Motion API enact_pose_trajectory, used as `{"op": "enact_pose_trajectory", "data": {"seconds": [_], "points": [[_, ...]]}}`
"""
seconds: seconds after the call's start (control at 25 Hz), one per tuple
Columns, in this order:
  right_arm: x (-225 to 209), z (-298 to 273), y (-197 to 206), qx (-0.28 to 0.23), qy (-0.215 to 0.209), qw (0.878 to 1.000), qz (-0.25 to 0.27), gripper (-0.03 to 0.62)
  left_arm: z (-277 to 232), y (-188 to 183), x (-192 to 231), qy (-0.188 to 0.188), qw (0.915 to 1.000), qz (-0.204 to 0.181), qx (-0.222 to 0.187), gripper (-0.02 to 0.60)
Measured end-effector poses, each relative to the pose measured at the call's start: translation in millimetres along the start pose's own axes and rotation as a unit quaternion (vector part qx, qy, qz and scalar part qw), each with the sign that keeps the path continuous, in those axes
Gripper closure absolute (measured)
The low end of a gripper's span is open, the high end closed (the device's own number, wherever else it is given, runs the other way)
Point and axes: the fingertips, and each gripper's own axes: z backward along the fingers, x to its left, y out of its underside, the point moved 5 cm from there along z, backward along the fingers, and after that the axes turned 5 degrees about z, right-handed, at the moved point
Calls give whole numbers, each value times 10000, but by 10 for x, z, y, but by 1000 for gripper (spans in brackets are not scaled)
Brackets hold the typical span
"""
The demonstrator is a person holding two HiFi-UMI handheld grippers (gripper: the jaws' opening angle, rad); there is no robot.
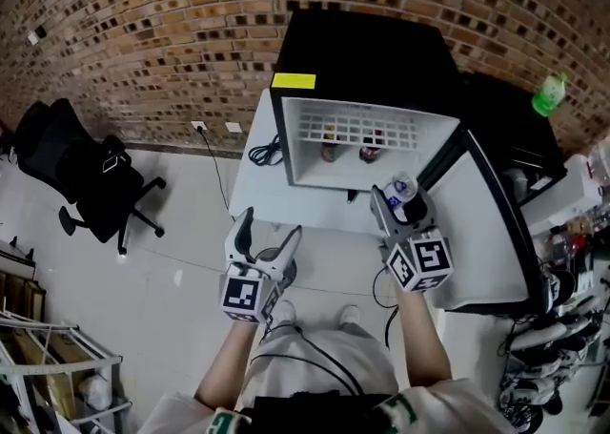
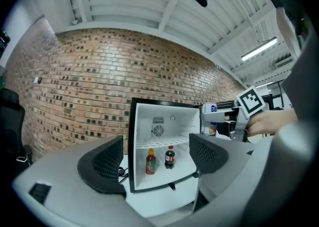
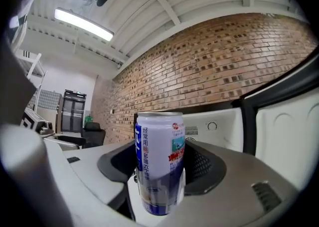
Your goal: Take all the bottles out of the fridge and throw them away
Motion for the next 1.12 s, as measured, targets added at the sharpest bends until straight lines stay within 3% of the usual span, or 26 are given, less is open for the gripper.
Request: {"op": "enact_pose_trajectory", "data": {"seconds": [0.28, 0.48, 0.76, 0.92, 1.12], "points": [[144, 421, -213, -131, -116, 9998, 28, 330, -15, -61, -80, 43, 9999, 29, -143, 189], [376, 376, -57, 31, -501, 9987, -112, 330, 100, -106, -65, -86, 9999, 97, -73, 189], [905, 126, 687, 830, -1330, 9871, -332, 330, 434, 222, 197, -589, 9978, 304, 101, 189], [1310, -79, 1307, 1558, -1935, 9679, -390, 330, 701, 539, 404, -1009, 9927, 558, 359, 189], [1805, -381, 2198, 2329, -2510, 9392, -260, 330, 859, 1005, 757, -1214, 9894, 546, 587, 189]]}}
